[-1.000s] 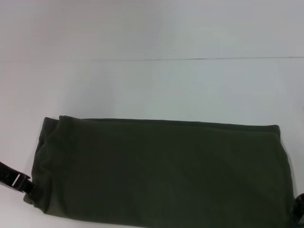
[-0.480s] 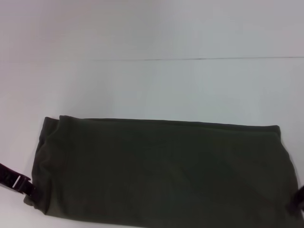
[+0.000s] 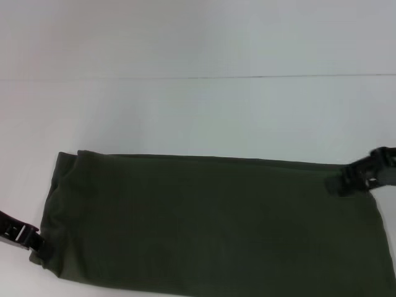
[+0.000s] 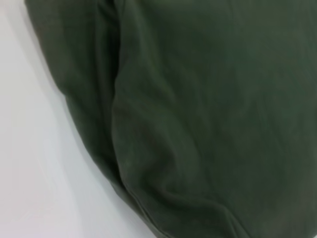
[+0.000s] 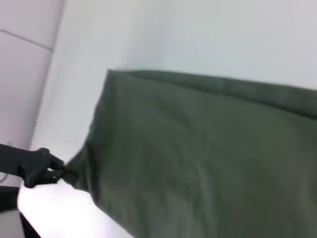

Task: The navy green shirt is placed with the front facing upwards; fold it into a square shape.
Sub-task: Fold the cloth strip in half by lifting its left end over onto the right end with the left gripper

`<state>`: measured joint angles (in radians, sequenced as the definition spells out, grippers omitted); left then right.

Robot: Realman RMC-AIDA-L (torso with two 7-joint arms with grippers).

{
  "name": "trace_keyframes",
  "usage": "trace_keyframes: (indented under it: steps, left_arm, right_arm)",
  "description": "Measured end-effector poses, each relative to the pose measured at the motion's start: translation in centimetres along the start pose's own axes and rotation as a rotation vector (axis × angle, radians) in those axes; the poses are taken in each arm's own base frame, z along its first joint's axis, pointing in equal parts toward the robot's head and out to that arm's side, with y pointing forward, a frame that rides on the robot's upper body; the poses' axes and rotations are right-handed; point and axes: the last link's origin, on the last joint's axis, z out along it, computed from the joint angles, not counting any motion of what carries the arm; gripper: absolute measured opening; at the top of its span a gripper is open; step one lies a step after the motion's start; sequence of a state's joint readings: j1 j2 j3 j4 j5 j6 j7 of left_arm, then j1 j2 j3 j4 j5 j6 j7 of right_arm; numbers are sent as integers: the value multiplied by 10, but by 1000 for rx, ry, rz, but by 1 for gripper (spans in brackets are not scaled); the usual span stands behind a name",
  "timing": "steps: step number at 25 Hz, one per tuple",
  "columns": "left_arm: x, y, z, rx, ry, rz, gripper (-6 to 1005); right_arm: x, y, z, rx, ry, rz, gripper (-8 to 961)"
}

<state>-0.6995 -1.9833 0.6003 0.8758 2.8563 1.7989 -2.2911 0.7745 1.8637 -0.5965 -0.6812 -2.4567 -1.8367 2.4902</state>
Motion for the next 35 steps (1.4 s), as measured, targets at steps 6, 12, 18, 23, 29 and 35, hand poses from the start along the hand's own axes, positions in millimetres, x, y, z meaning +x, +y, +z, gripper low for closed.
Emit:
trace_keyframes:
  steps: [6, 12, 18, 23, 29, 35]
  left_arm:
    - [1, 0, -1, 3, 1, -5, 36]
    - [2, -1, -4, 8, 12, -7, 35]
    - [3, -1, -7, 19, 23, -27, 35]
    - [1, -5, -14, 29, 79, -61, 35]
    - [0, -1, -16, -17, 121, -46, 35]
    - [2, 10, -19, -100, 158, -1, 35]
  right_arm:
    - [-13, 8, 42, -24, -65, -90, 472]
    - [-21, 18, 88, -17, -114, -168, 458]
    - [-23, 29, 109, 29, -47, -220, 457]
    - [-18, 27, 122, 53, -27, -236, 309]
    - [-16, 24, 137, 33, -53, -221, 45]
    - [-13, 22, 150, -3, -95, -228, -1]
